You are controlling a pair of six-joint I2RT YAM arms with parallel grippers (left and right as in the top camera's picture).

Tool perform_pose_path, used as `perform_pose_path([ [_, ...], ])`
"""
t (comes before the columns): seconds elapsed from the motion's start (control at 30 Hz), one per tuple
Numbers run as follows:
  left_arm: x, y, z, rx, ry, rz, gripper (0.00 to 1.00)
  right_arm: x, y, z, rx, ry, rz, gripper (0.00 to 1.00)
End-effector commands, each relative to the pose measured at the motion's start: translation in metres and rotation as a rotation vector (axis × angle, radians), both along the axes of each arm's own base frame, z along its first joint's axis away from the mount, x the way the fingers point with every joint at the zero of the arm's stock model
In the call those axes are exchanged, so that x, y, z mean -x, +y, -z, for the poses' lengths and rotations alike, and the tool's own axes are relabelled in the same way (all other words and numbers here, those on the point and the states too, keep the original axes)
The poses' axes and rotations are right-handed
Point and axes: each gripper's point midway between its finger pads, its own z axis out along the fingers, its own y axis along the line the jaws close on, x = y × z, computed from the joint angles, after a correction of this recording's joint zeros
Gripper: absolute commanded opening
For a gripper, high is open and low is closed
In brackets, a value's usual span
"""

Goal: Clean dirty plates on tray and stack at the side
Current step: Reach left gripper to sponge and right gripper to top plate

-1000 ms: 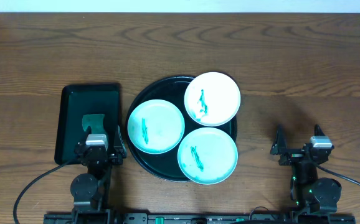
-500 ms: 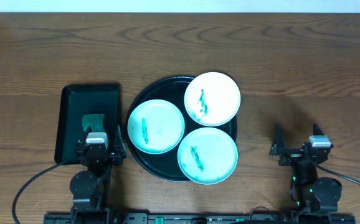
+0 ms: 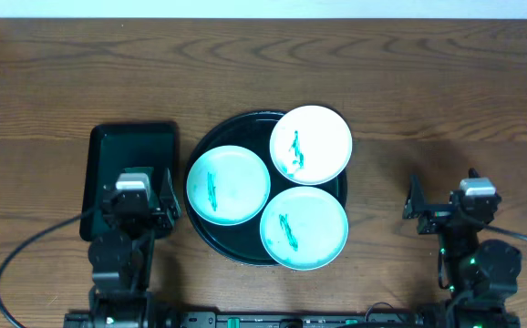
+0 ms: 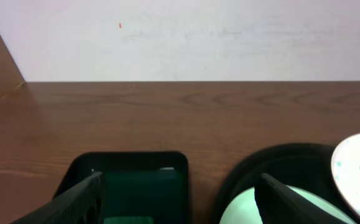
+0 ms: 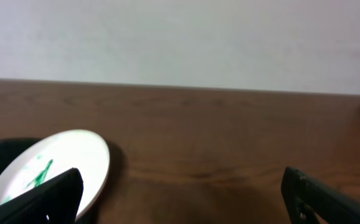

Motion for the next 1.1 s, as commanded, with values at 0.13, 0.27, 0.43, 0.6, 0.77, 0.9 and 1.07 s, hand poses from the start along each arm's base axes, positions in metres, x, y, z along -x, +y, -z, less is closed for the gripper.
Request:
perform_pose_path([
  [0.13,-0.017,-0.001,-0.048,-0.013,0.089,0.007,0.76,-0.01,0.003,-0.031,0.008,0.125,-0.027,0.99],
  [0.27,-0.024,-0.001,-0.062,-0.012,0.178,0.008,0.76,-0.019,0.009,-0.042,-0.006,0.207,-0.063,0.99],
  [0.43,-0.032,-0.001,-0.078,-0.011,0.302,0.008,0.76,-0.034,0.016,-0.043,-0.031,0.369,-0.107,0.99],
  [0.6,-0.039,-0.006,-0.082,0.003,0.461,0.036,0.76,-0.05,0.022,-0.039,-0.062,0.569,-0.145,0.99],
  [0.77,-0.045,-0.028,-0.073,0.068,0.617,0.151,0.76,-0.062,0.028,-0.038,-0.08,0.721,-0.193,0.99],
  [0.9,-0.053,-0.043,-0.06,0.118,0.68,0.227,0.76,-0.078,0.03,-0.036,-0.103,0.74,-0.201,0.99],
  [1.07,-0.049,-0.049,-0.039,0.16,0.78,0.25,0.76,-0.082,0.054,-0.037,-0.221,0.743,-0.314,0.99],
])
